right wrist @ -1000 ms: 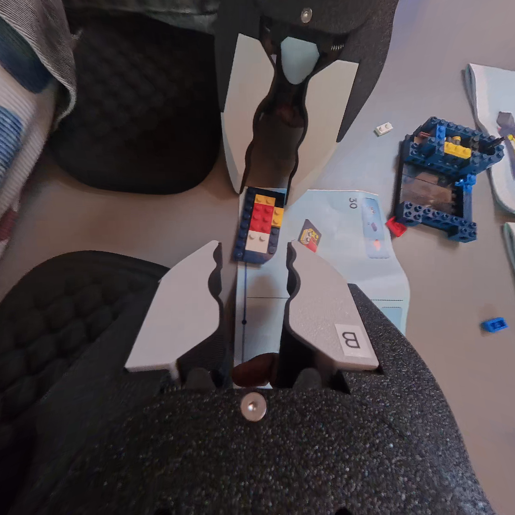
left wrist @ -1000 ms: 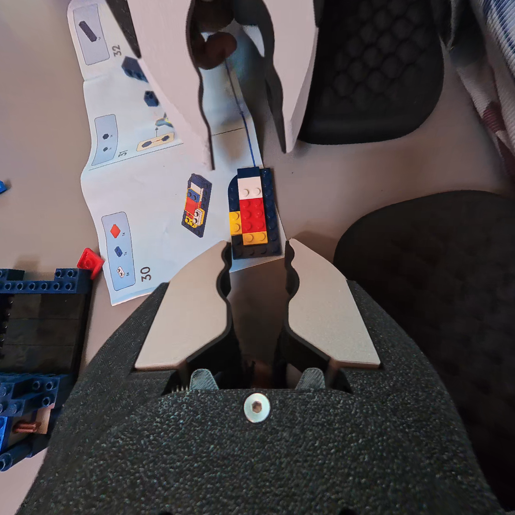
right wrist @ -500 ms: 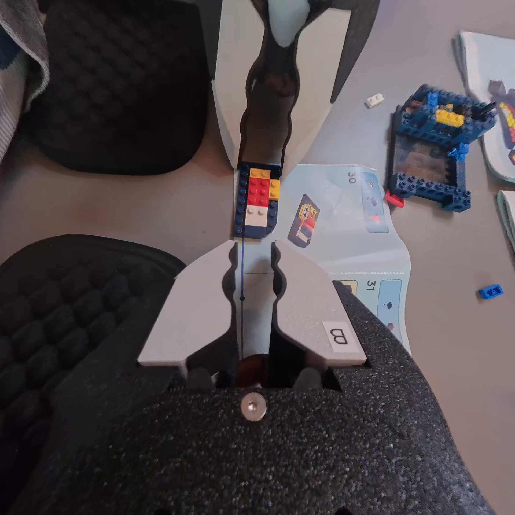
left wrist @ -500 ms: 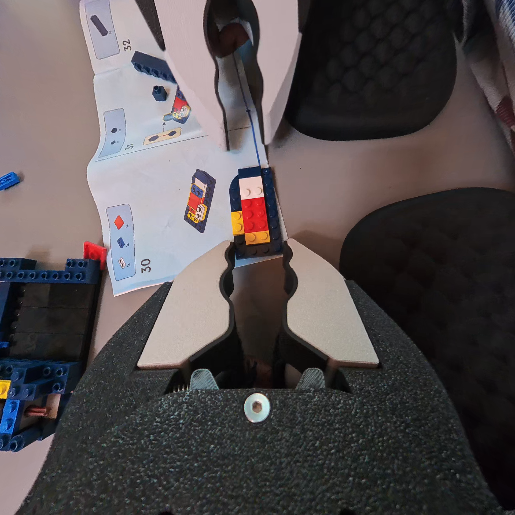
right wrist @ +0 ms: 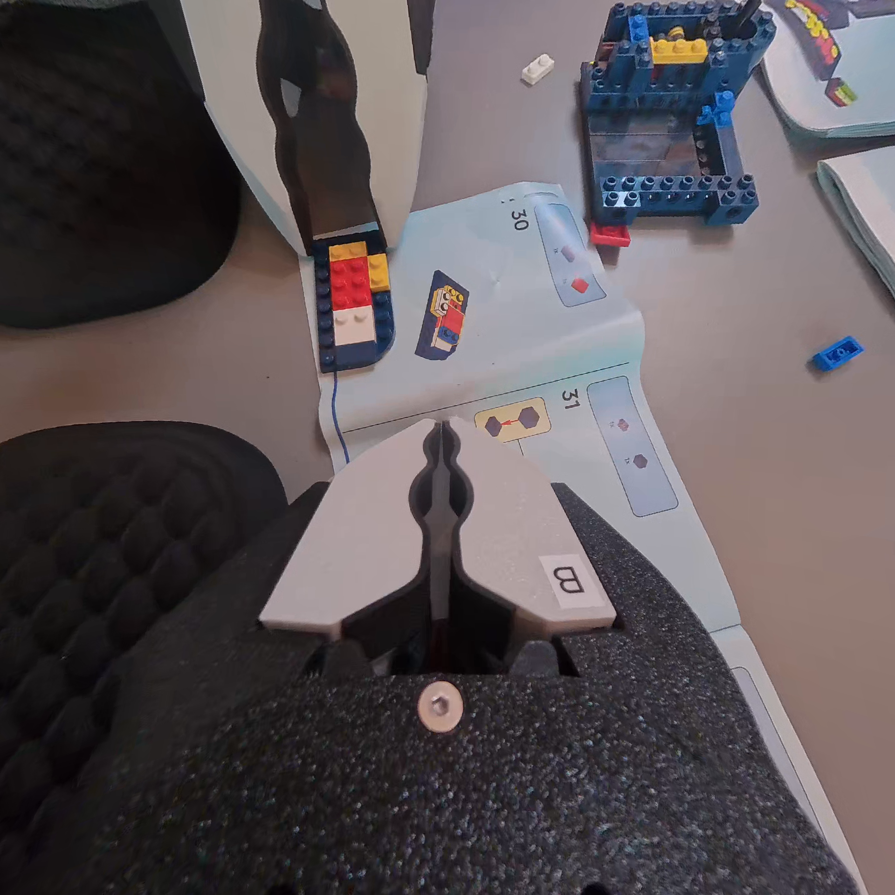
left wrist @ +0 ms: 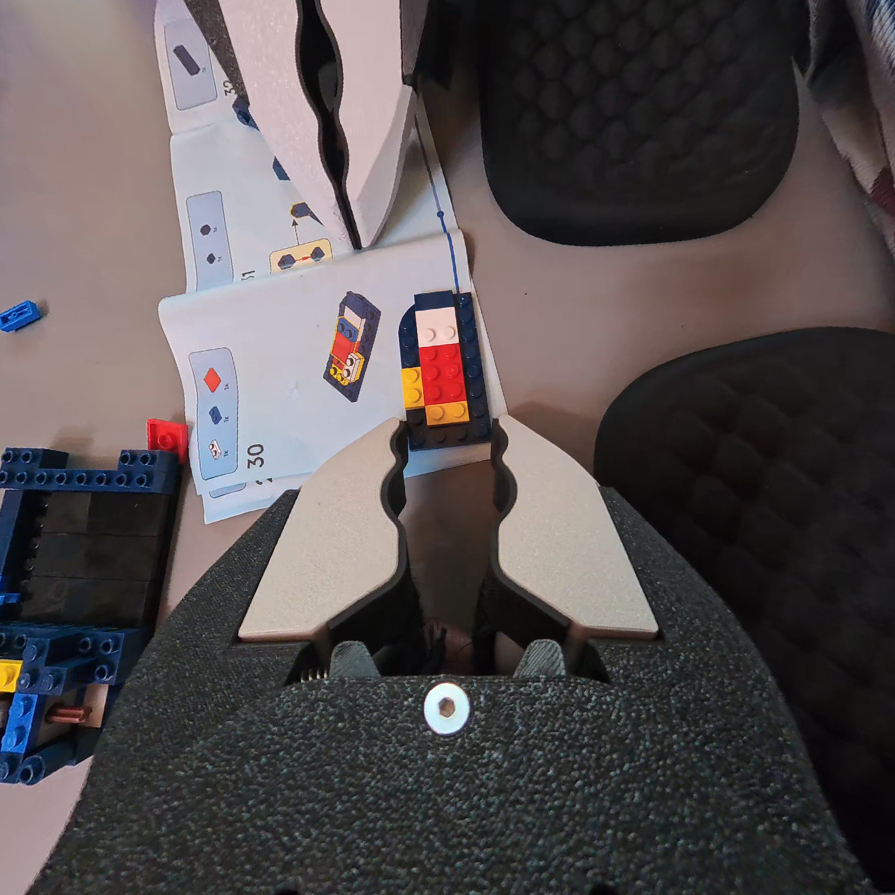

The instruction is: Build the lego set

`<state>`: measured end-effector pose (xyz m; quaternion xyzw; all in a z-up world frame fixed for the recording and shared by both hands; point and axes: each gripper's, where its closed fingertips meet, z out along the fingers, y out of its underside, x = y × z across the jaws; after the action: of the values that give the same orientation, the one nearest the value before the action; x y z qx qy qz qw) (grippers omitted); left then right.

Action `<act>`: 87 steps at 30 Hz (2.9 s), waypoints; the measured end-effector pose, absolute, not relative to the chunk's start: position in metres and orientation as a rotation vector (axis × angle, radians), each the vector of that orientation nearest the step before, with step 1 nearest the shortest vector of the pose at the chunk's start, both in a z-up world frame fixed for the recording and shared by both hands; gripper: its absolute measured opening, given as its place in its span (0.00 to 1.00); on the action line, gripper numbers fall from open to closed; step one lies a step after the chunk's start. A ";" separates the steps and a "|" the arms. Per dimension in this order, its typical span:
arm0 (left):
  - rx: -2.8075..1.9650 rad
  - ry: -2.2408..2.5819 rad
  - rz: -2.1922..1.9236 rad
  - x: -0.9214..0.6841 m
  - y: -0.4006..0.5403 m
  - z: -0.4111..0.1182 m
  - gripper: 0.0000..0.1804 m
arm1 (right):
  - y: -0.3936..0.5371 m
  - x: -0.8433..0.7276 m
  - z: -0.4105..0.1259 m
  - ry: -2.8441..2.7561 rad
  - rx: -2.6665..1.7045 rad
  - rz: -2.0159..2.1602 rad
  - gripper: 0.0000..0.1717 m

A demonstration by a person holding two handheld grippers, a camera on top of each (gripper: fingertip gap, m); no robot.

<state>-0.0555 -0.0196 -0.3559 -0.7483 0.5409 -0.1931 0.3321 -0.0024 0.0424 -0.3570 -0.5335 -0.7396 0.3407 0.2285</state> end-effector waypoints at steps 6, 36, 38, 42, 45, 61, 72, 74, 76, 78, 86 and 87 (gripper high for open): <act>-1.860 1.384 -0.518 -0.054 -0.019 -0.338 0.18 | 0.040 -0.003 -0.357 -2.049 -1.444 0.937 0.01; -1.965 1.182 -0.275 -0.083 0.015 -0.341 0.14 | 0.036 -0.014 -0.358 -2.058 -1.329 0.836 0.02; -2.006 1.150 -0.235 -0.087 0.022 -0.348 0.13 | 0.036 -0.014 -0.358 -2.058 -1.330 0.837 0.03; -2.030 1.182 -0.253 -0.086 0.017 -0.355 0.11 | 0.036 -0.014 -0.358 -2.058 -1.331 0.838 0.03; -2.034 1.174 -0.271 -0.085 0.016 -0.356 0.10 | 0.036 -0.014 -0.358 -2.058 -1.335 0.842 0.03; -2.034 1.154 -0.292 -0.086 0.015 -0.355 0.11 | 0.105 0.006 -0.218 -1.029 -1.212 1.471 0.09; -2.030 1.143 -0.318 -0.086 0.014 -0.355 0.10 | 0.061 -0.006 -0.249 -1.364 -1.230 1.586 0.10; -2.028 1.144 -0.319 -0.085 0.014 -0.355 0.09 | 0.049 -0.010 -0.262 -1.486 -1.229 1.528 0.10; -2.029 1.144 -0.322 -0.085 0.014 -0.355 0.09 | 0.042 -0.012 -0.275 -1.580 -1.238 1.468 0.10; -2.029 1.145 -0.323 -0.085 0.014 -0.355 0.09 | 0.038 -0.015 -0.288 -1.653 -1.257 1.407 0.10; -2.030 1.142 -0.332 -0.085 0.013 -0.355 0.08 | 0.031 -0.018 -0.305 -1.758 -1.295 1.342 0.10; -2.030 1.142 -0.331 -0.085 0.013 -0.355 0.08 | 0.032 -0.018 -0.304 -1.752 -1.299 1.349 0.10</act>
<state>-0.0849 0.0131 -0.3554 -0.7965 0.4481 -0.1300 0.3846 -0.0183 0.0320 -0.3043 -0.4856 -0.6551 0.5041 0.2845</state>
